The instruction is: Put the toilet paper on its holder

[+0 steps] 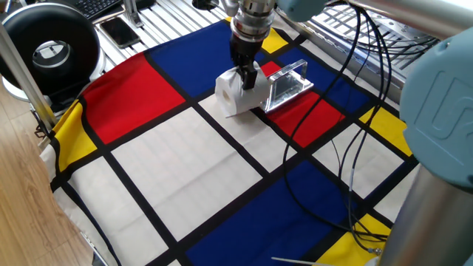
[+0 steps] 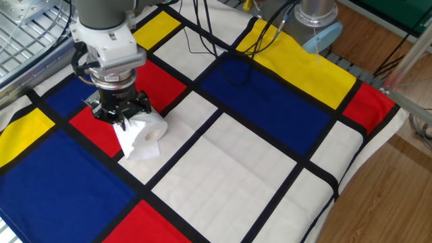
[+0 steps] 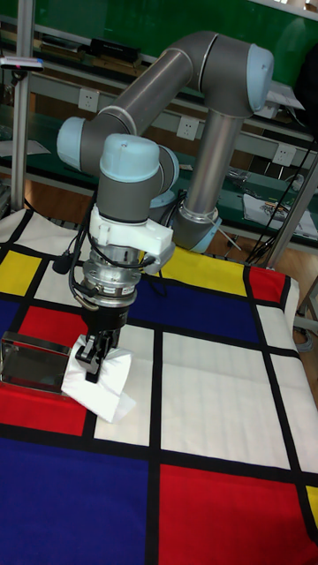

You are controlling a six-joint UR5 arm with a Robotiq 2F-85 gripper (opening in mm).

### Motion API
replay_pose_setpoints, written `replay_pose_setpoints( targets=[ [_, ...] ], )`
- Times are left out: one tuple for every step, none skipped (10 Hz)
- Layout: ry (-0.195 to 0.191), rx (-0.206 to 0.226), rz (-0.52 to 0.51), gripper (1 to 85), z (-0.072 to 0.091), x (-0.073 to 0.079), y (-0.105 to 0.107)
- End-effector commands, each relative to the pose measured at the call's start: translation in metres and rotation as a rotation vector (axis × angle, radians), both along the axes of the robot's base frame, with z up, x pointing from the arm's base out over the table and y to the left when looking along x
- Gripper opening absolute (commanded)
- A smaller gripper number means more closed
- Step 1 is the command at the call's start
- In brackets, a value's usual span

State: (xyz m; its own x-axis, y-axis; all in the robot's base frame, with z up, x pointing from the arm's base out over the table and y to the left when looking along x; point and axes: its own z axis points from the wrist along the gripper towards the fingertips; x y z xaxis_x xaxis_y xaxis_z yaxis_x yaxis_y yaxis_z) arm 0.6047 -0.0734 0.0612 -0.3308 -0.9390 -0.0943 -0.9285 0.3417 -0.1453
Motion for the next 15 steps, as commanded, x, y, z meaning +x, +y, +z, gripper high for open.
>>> replay_pose_setpoints(
  targets=[
    [-0.005, -0.001, 0.010, 1.3, 0.001, -0.005, -0.011],
    [-0.004, -0.006, 0.021, 1.3, 0.002, -0.004, -0.016],
    [-0.003, -0.013, 0.032, 1.3, 0.003, -0.004, -0.022],
    [0.001, -0.010, 0.038, 1.3, 0.004, -0.004, -0.025],
    [0.003, -0.018, 0.047, 1.3, 0.005, -0.004, -0.027],
    [0.003, -0.017, 0.047, 1.3, 0.005, -0.004, -0.026],
    [0.000, -0.024, 0.051, 1.3, 0.006, -0.003, -0.029],
    [-0.001, -0.026, 0.062, 1.3, 0.007, -0.003, -0.035],
    [0.004, -0.024, 0.074, 1.3, 0.010, -0.004, -0.044],
    [0.006, -0.026, 0.085, 1.3, 0.012, -0.005, -0.051],
    [0.006, -0.025, 0.089, 1.3, 0.011, -0.006, -0.056],
    [0.006, -0.021, 0.091, 1.3, 0.010, -0.008, -0.059],
    [0.003, -0.025, 0.095, 1.3, 0.009, -0.007, -0.061],
    [0.003, -0.022, 0.095, 1.3, 0.009, -0.007, -0.060],
    [0.007, -0.007, 0.089, 1.3, 0.009, -0.008, -0.057]
  ],
)
